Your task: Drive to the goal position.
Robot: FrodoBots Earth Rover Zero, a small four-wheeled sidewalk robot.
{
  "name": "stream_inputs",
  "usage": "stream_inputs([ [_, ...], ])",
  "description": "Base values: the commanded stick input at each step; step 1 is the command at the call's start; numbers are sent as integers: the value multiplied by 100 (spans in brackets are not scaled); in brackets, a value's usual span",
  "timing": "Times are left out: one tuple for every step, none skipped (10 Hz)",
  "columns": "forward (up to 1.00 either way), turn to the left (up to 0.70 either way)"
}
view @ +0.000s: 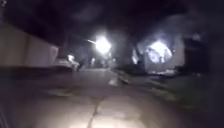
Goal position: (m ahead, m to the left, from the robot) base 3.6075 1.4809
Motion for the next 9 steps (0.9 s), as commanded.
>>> stream_inputs([
  [50,0],
  [50,0],
  [50,-15],
  [50,-38],
  [50,-50],
  [50,-45],
  [50,-39],
  [50,-27],
  [50,-5],
])
